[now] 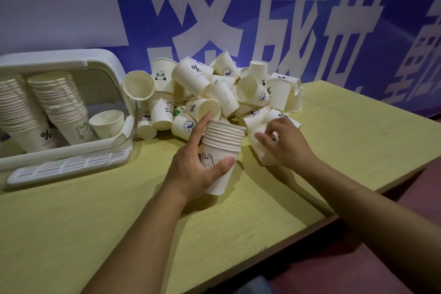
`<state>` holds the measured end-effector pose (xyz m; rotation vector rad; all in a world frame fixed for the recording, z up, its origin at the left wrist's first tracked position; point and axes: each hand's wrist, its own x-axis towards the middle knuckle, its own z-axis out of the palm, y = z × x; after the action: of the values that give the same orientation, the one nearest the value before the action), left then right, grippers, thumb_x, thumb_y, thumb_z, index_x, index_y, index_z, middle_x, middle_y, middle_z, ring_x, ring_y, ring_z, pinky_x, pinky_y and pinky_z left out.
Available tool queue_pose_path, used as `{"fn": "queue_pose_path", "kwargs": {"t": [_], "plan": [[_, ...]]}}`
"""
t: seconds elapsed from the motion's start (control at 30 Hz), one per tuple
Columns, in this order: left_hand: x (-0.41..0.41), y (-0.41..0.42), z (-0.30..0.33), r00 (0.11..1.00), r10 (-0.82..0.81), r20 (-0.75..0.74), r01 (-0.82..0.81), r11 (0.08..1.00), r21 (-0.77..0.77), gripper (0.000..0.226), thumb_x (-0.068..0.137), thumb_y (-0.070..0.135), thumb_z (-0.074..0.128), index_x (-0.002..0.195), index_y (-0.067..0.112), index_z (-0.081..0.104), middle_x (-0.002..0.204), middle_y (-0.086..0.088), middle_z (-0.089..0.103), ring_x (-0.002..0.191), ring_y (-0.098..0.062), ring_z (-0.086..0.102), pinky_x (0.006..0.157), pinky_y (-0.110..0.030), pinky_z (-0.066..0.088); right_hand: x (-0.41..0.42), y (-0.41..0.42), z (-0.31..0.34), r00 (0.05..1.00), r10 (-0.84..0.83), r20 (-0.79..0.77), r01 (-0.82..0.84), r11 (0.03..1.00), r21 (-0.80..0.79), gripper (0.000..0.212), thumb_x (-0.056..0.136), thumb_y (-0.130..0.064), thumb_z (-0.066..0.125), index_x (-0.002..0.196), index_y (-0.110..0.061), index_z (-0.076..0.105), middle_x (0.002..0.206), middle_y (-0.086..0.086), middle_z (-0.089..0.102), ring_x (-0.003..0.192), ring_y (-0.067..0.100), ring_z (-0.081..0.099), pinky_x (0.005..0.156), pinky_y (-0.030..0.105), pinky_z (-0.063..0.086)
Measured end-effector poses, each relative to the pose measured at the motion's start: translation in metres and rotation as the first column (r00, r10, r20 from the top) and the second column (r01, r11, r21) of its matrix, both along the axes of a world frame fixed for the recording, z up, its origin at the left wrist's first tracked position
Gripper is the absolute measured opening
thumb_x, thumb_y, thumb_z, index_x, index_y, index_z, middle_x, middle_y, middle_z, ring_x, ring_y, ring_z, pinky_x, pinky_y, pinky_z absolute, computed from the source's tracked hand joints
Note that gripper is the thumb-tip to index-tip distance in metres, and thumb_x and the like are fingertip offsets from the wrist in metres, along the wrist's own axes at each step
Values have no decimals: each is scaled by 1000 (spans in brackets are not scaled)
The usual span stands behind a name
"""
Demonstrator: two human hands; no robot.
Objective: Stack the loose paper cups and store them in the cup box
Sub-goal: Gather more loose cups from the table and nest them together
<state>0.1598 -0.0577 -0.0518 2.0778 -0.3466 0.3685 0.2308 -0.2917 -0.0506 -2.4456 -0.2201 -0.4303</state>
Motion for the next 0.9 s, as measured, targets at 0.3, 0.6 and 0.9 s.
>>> {"fn": "queue_pose_path", "kwargs": {"t": [0.3,0.6,0.9], "plan": [[-2,-2,2,998,-63,-31,63,998,18,92,60,73,63,136,77,11,123,23,57,101,5,60,78,-17,47,-6,-15,27,975,30,-222,-7,994,105,59,84,-34,73,136,-36,45,122,-1,53,99,21,59,80,39,57],[-9,-9,5,988,-140,-72,145,987,72,109,58,71,71,143,73,3,138,13,54,114,-8,60,94,-41,55,-41,28,57,965,240,105,-253,746,616,51,90,-33,68,133,-37,43,121,-11,52,91,6,66,64,21,58],[-9,22,24,998,32,59,-30,999,-35,103,54,65,74,134,75,11,118,40,48,106,1,60,97,-46,53,-36,61,40,949,281,140,-312,798,516,35,95,-43,52,126,-32,65,118,-9,64,104,1,60,90,31,51]]}}
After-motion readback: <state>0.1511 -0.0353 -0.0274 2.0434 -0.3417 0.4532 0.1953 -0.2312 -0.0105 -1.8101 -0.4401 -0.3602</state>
